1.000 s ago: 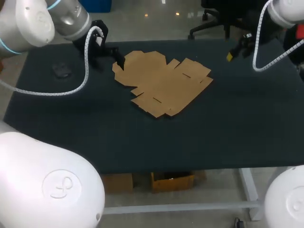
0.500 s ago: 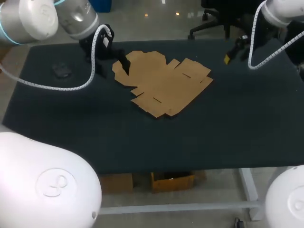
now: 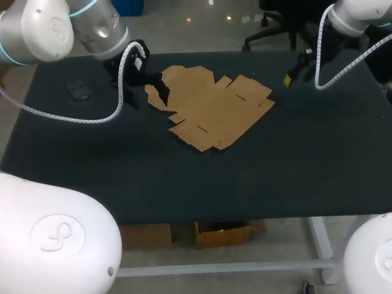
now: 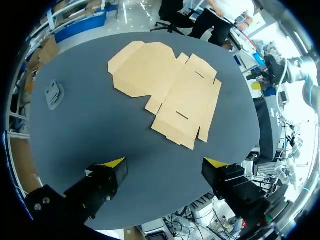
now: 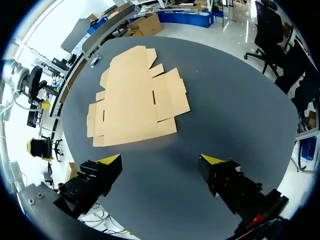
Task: Assemble the packaging by folding the flat box into shape, placing the metal phone stand inside, and closing the box properly
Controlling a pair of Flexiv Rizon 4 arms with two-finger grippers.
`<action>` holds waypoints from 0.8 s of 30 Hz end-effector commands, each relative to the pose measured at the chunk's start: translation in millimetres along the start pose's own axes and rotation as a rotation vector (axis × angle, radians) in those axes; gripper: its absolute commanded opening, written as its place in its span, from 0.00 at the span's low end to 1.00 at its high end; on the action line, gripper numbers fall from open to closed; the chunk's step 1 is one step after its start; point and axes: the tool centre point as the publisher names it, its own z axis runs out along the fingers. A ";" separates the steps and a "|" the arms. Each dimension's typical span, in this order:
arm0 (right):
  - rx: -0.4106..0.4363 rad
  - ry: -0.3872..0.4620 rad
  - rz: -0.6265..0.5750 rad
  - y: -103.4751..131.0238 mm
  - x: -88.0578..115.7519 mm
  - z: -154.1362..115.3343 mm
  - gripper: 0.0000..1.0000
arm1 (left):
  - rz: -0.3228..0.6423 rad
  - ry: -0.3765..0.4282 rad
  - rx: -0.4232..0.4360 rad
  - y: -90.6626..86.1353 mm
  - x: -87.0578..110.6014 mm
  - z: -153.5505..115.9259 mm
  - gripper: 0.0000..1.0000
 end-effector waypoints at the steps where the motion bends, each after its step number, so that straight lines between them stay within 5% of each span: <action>1: 0.030 0.018 -0.002 11.2 -10.2 5.6 1.00 | 0.011 -0.022 -0.007 0.4 5.4 0.0 1.00; 24: 0.086 0.098 -0.005 55.7 -39.4 53.5 1.00 | 0.030 -0.046 -0.038 -8.2 -8.2 9.2 1.00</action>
